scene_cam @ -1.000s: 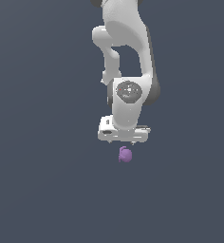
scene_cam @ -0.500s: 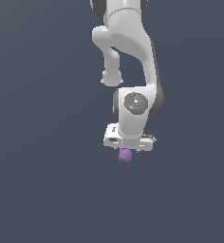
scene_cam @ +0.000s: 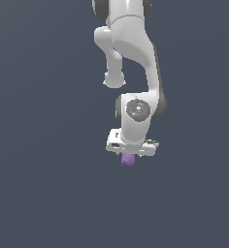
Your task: Pick up the object and move it to a goal position.
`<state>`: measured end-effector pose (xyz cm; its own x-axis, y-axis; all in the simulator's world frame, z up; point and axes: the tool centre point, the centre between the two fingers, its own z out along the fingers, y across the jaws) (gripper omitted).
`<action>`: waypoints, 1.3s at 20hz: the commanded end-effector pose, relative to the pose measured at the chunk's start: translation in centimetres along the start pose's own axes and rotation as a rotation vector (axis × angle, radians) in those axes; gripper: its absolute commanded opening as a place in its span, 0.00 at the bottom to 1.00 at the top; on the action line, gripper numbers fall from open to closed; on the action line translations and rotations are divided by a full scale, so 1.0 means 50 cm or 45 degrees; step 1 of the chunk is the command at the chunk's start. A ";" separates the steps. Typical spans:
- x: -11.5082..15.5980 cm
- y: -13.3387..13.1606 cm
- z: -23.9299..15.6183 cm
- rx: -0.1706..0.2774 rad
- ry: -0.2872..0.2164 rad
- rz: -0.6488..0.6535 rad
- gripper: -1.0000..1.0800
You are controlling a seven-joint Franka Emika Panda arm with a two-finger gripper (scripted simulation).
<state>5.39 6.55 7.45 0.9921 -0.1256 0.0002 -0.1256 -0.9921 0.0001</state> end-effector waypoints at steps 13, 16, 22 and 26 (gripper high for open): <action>0.001 -0.001 0.069 0.000 0.000 0.003 0.00; 0.001 -0.001 0.069 0.000 0.000 0.003 0.00; 0.002 0.000 0.069 0.000 0.000 0.003 0.00; 0.008 0.019 0.066 0.000 0.000 0.003 0.00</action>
<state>5.58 6.07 4.05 0.9920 -0.1265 -0.0007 -0.1265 -0.9920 -0.0002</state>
